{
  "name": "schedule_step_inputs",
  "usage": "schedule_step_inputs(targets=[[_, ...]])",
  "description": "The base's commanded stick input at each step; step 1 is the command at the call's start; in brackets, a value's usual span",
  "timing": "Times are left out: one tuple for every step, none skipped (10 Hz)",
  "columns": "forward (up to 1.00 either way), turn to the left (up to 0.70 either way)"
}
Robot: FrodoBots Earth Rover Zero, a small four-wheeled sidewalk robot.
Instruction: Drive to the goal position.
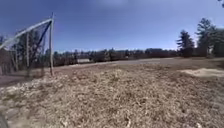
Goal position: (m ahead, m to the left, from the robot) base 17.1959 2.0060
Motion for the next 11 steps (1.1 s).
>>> schedule_step_inputs(targets=[[0.70,-0.29],[0.70,-0.31],[0.70,-0.20],[0.70,0.00],[0.70,0.00],[0.70,0.00],[0.70,0.00],[0.70,0.00],[0.70,0.00],[0.70,0.00],[0.70,0.00]])
